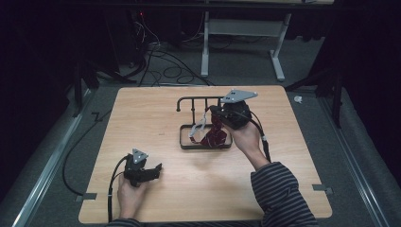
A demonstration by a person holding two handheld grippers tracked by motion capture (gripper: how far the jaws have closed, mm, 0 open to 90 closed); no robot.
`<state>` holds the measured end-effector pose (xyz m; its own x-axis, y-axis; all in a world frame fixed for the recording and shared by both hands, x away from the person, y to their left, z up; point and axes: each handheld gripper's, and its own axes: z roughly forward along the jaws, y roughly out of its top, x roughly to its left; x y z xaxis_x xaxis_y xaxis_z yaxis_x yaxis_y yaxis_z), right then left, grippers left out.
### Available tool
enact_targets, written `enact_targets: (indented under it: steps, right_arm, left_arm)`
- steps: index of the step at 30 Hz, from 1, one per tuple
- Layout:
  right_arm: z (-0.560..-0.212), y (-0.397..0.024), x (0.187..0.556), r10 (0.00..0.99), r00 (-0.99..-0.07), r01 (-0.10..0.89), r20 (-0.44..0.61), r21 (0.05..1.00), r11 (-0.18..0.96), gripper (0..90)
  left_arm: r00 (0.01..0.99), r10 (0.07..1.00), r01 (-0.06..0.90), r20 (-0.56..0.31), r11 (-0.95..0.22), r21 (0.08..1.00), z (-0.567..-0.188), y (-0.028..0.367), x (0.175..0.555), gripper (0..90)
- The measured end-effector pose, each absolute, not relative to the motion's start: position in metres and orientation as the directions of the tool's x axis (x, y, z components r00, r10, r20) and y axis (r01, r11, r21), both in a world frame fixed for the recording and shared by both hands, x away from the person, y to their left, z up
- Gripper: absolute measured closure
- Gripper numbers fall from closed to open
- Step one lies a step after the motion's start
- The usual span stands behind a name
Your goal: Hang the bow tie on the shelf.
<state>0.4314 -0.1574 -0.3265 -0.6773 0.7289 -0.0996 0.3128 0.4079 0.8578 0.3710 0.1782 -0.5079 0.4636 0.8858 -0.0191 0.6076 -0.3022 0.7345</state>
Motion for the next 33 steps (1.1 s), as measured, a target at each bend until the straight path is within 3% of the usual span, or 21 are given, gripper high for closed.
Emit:
enact_targets:
  steps: [33]
  right_arm:
    - [-0.334,-0.145,0.471,0.794,-0.6,0.39,-0.099,0.83,0.398,90.0]
  left_arm:
    - [0.462,0.887,0.607,-0.018,-0.301,0.735,-0.508,0.178,0.371,20.9]
